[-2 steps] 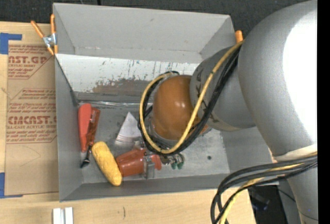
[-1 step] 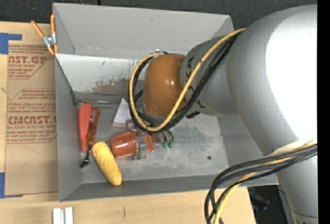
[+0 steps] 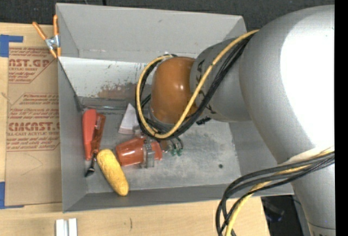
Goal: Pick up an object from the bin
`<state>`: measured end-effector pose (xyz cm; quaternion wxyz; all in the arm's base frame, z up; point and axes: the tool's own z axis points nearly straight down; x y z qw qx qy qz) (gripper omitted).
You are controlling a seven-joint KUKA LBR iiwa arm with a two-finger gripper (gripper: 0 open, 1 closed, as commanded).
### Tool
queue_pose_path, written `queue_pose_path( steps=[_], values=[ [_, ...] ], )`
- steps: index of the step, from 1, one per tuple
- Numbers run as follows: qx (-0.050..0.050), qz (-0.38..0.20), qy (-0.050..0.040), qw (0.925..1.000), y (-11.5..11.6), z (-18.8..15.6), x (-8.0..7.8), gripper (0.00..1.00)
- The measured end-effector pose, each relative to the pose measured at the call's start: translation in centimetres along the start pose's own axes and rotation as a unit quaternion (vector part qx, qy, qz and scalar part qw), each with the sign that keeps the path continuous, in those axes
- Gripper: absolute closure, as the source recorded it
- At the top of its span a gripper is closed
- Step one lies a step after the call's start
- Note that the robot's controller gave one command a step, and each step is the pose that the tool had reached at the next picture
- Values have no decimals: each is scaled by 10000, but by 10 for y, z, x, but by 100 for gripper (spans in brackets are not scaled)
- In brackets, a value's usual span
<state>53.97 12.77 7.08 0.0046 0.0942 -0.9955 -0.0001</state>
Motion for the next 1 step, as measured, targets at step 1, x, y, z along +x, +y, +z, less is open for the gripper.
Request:
queue_pose_path(
  steps=[1],
  values=[
    [-5, 138, -22, 9999, -1, -141, 5, 100]
  ],
)
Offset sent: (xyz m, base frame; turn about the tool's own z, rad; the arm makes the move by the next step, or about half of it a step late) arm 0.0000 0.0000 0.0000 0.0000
